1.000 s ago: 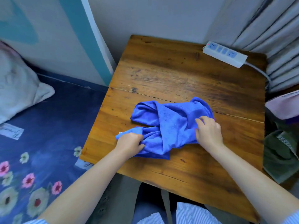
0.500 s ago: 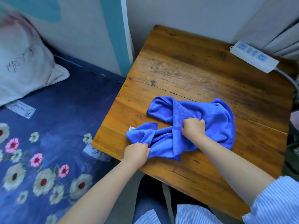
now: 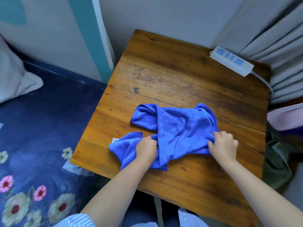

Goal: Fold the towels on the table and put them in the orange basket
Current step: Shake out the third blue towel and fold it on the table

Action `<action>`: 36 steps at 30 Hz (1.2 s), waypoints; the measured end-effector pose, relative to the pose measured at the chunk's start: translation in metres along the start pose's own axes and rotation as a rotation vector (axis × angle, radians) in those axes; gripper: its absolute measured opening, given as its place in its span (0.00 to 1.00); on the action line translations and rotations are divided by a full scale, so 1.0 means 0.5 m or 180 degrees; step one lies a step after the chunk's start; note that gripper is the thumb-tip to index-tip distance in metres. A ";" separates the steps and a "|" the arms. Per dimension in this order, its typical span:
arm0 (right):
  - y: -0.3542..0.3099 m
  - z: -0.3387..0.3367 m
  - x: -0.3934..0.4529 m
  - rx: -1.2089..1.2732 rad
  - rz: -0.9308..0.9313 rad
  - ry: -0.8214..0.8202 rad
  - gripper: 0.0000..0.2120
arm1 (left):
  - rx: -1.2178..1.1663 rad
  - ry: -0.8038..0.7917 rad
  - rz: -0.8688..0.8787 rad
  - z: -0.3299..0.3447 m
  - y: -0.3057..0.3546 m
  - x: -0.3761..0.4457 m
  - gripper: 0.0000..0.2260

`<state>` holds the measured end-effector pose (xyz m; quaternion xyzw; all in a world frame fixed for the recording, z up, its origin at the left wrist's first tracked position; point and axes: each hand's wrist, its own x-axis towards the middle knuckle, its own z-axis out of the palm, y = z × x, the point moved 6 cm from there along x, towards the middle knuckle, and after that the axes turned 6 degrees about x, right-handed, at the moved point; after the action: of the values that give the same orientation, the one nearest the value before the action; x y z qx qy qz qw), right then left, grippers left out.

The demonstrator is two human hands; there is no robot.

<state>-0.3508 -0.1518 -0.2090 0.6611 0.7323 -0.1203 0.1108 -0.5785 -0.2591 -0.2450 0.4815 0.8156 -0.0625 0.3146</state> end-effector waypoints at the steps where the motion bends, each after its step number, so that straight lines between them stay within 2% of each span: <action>1: 0.022 0.007 -0.001 -0.0033 0.0248 -0.0097 0.15 | -0.0077 0.0024 -0.0063 0.000 -0.003 0.001 0.13; 4: 0.063 0.040 -0.004 0.0132 0.0647 -0.0382 0.16 | 0.0082 0.0121 0.0107 -0.004 0.003 -0.002 0.12; 6: 0.080 0.056 -0.006 0.0651 0.0920 -0.0520 0.15 | 0.0083 0.0218 0.0163 -0.023 0.002 -0.010 0.12; 10: 0.080 0.058 0.008 0.1581 0.1352 -0.0446 0.11 | -0.0495 0.0643 0.0140 -0.082 -0.026 -0.019 0.10; 13: 0.083 0.042 0.015 0.1958 0.1431 -0.0222 0.10 | -0.1420 0.1033 -0.0203 -0.137 -0.067 -0.027 0.08; 18: 0.109 -0.003 0.026 0.2855 0.1631 0.0355 0.09 | -0.2702 0.1541 -0.1154 -0.186 -0.165 -0.020 0.06; 19: 0.113 -0.009 0.024 0.3003 0.1692 0.0451 0.08 | -0.2803 0.1504 -0.1318 -0.183 -0.181 -0.018 0.06; 21: 0.115 -0.015 0.020 0.3281 0.1804 0.0543 0.07 | -0.2739 0.0936 -0.1469 -0.161 -0.194 -0.017 0.08; 23: 0.109 -0.008 0.016 0.3552 0.1877 0.0425 0.05 | -0.2235 0.0318 -0.1363 -0.131 -0.191 -0.023 0.13; 25: 0.100 0.010 0.012 0.3741 0.1911 0.0213 0.04 | -0.1651 0.0080 -0.1205 -0.112 -0.186 -0.029 0.15; 27: 0.097 0.041 0.002 0.3754 0.2011 0.0000 0.11 | -0.1214 -0.0185 -0.1088 -0.094 -0.174 -0.036 0.15; 28: 0.096 0.056 -0.006 0.3757 0.2071 -0.0113 0.13 | -0.1056 -0.0238 -0.1026 -0.091 -0.168 -0.038 0.14; 31: 0.086 0.085 -0.029 0.3906 0.2324 -0.0304 0.07 | -0.0978 -0.0112 -0.0906 -0.097 -0.150 -0.030 0.09; 33: 0.082 0.096 -0.034 0.4138 0.2475 -0.0251 0.13 | -0.1090 -0.0012 -0.0863 -0.105 -0.138 -0.016 0.10; 36: 0.078 0.097 -0.033 0.4385 0.2482 -0.0104 0.15 | -0.1099 0.0113 -0.0823 -0.115 -0.128 0.002 0.13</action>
<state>-0.3101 -0.1790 -0.2506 0.7880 0.2067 -0.5087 -0.2784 -0.6577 -0.2688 -0.2127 0.3129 0.8746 0.0468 0.3674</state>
